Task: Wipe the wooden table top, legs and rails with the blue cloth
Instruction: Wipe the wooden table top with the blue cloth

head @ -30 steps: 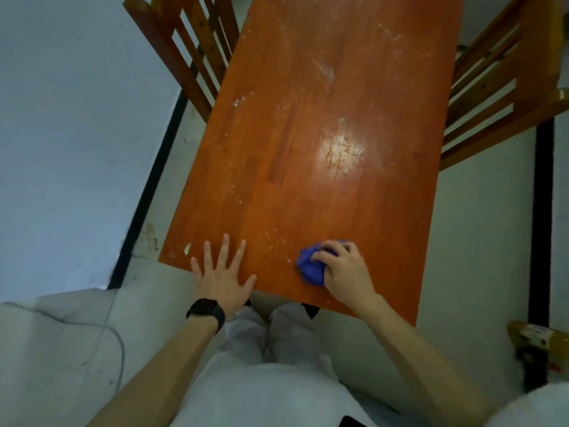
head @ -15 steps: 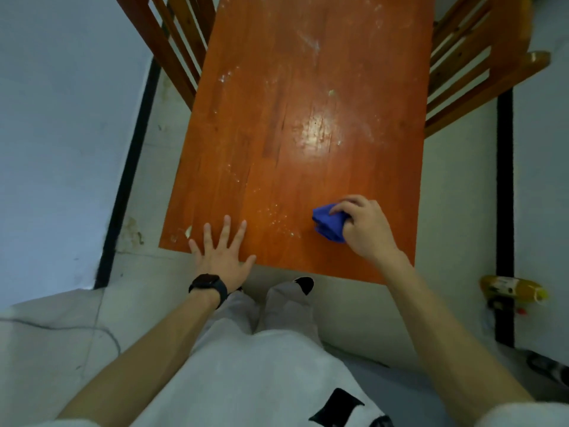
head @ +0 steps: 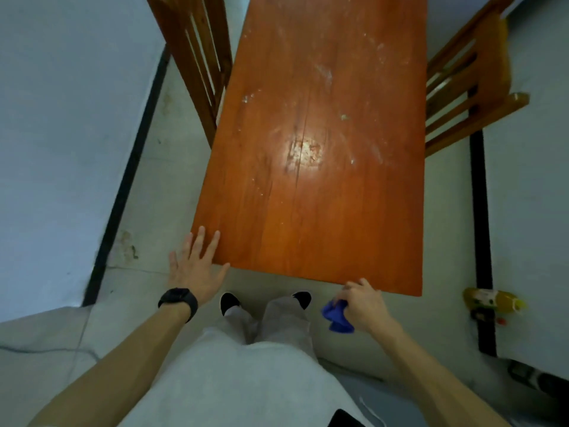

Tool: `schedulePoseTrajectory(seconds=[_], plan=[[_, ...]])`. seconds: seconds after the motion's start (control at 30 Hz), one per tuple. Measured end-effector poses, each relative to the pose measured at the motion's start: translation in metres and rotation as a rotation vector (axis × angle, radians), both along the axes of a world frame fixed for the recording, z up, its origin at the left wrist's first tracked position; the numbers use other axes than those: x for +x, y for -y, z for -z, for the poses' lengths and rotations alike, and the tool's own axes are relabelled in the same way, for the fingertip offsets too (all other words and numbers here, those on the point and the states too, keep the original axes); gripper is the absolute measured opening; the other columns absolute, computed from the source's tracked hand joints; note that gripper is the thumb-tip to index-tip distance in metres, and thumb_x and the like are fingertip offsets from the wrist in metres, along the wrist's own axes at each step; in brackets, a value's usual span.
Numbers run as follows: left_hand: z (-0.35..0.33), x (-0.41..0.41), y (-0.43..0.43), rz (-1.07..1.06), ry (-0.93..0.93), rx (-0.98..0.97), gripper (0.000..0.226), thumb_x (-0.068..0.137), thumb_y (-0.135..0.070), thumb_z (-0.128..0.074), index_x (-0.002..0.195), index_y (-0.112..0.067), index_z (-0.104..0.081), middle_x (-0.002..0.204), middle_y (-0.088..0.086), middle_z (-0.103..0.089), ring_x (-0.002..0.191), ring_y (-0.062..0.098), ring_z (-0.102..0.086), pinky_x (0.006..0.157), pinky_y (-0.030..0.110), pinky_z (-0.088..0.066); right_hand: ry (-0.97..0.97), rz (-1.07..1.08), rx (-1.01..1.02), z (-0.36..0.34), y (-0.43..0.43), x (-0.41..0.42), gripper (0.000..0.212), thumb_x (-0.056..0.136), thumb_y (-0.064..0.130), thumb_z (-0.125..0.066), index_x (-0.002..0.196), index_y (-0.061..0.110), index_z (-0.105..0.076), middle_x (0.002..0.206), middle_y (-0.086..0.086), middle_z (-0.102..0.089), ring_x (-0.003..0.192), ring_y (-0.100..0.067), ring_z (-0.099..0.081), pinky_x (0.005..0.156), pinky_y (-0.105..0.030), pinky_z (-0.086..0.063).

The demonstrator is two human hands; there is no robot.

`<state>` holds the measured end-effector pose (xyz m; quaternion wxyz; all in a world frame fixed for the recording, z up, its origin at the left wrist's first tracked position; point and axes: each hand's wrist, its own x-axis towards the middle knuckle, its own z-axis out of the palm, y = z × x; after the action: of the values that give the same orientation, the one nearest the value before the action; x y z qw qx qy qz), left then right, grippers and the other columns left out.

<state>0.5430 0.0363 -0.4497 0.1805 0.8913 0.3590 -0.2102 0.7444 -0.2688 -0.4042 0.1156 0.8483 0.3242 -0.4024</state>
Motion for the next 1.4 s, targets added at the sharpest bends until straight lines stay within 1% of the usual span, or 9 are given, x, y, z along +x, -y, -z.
schedulePoseTrajectory(seconds=[0.13, 0.37, 0.53, 0.63, 0.8, 0.97, 1.07, 1.23, 1.4], plan=[[0.002, -0.005, -0.009, 0.019, 0.028, -0.053, 0.077, 0.094, -0.066, -0.033, 0.154, -0.04, 0.008, 0.163, -0.003, 0.019, 0.151, 0.024, 0.009, 0.118, 0.06, -0.01, -0.019, 0.263, 0.142, -0.026, -0.011, 0.021, 0.037, 0.082, -0.001, -0.051, 0.095, 0.028, -0.071, 0.103, 0.007, -0.064, 0.098, -0.015, -0.059, 0.083, -0.034, -0.05], [0.001, -0.006, -0.013, 0.033, 0.012, -0.086, 0.076, 0.097, -0.063, -0.033, 0.151, -0.043, 0.016, 0.157, -0.008, 0.03, 0.15, 0.021, 0.014, 0.117, 0.063, -0.006, 0.138, 0.223, 0.57, -0.035, -0.192, 0.057, 0.058, 0.08, -0.003, -0.046, 0.126, 0.027, -0.063, 0.121, 0.002, -0.055, 0.113, -0.023, -0.042, 0.091, -0.034, -0.038], [0.003, -0.008, -0.018, 0.079, -0.015, -0.094, 0.074, 0.099, -0.061, -0.03, 0.151, -0.04, 0.018, 0.16, -0.005, 0.028, 0.15, 0.02, 0.017, 0.115, 0.062, 0.004, 0.113, 0.045, 0.419, 0.004, -0.265, 0.05, 0.068, 0.086, 0.014, -0.049, 0.146, 0.042, -0.034, 0.152, -0.001, -0.026, 0.138, -0.03, -0.021, 0.106, -0.048, -0.034], [0.007, -0.012, -0.017, 0.041, 0.043, -0.116, 0.066, 0.1, -0.06, -0.019, 0.147, -0.04, 0.023, 0.156, -0.008, 0.033, 0.148, 0.018, 0.022, 0.114, 0.055, 0.012, 0.23, -0.117, 0.397, 0.022, -0.226, 0.019, 0.061, 0.09, 0.029, -0.049, 0.146, 0.045, -0.031, 0.154, -0.002, -0.026, 0.139, -0.032, -0.021, 0.1, -0.05, -0.039], [0.022, -0.019, -0.013, 0.047, 0.114, -0.092, 0.068, 0.101, -0.056, -0.023, 0.146, -0.039, 0.025, 0.154, -0.004, 0.037, 0.146, 0.021, 0.024, 0.112, 0.054, 0.012, 0.227, -0.143, 0.388, 0.016, -0.069, -0.041, 0.058, 0.079, 0.004, -0.067, 0.13, 0.031, -0.058, 0.136, -0.007, -0.047, 0.116, -0.036, -0.044, 0.09, -0.052, -0.049], [0.021, -0.014, -0.011, 0.061, 0.102, -0.071, 0.068, 0.102, -0.055, -0.023, 0.144, -0.039, 0.028, 0.152, -0.004, 0.039, 0.14, 0.017, 0.03, 0.109, 0.054, 0.017, 0.123, -0.081, 0.203, -0.012, -0.018, -0.012, 0.035, 0.087, 0.01, -0.058, 0.112, 0.034, -0.066, 0.126, 0.003, -0.052, 0.112, -0.028, -0.049, 0.087, -0.032, -0.039], [0.016, -0.011, -0.01, 0.042, 0.1, -0.054, 0.068, 0.102, -0.055, -0.025, 0.144, -0.04, 0.026, 0.154, -0.004, 0.035, 0.14, 0.015, 0.029, 0.109, 0.054, 0.017, 0.219, -0.041, 0.353, -0.017, -0.066, 0.015, 0.037, 0.079, 0.015, -0.053, 0.11, 0.032, -0.064, 0.121, -0.003, -0.057, 0.102, -0.031, -0.056, 0.082, -0.042, -0.045], [0.007, -0.007, -0.007, 0.02, 0.021, -0.065, 0.069, 0.101, -0.056, -0.029, 0.149, -0.042, 0.019, 0.152, -0.008, 0.034, 0.15, 0.019, 0.017, 0.112, 0.058, 0.013, 0.275, -0.043, 0.623, -0.018, -0.235, 0.036, 0.045, 0.084, 0.011, -0.051, 0.122, 0.033, -0.061, 0.128, -0.007, -0.053, 0.116, -0.029, -0.049, 0.105, -0.053, -0.027], [-0.004, -0.004, 0.011, -0.207, 0.04, -0.106, 0.068, 0.103, -0.049, -0.03, 0.156, -0.029, 0.008, 0.163, -0.007, 0.016, 0.151, 0.017, 0.008, 0.12, 0.052, 0.0, 0.088, -0.451, 0.613, 0.01, -0.329, 0.01, 0.059, 0.091, 0.019, -0.044, 0.147, 0.037, -0.037, 0.141, -0.009, -0.041, 0.128, -0.033, -0.035, 0.106, -0.048, -0.033]])
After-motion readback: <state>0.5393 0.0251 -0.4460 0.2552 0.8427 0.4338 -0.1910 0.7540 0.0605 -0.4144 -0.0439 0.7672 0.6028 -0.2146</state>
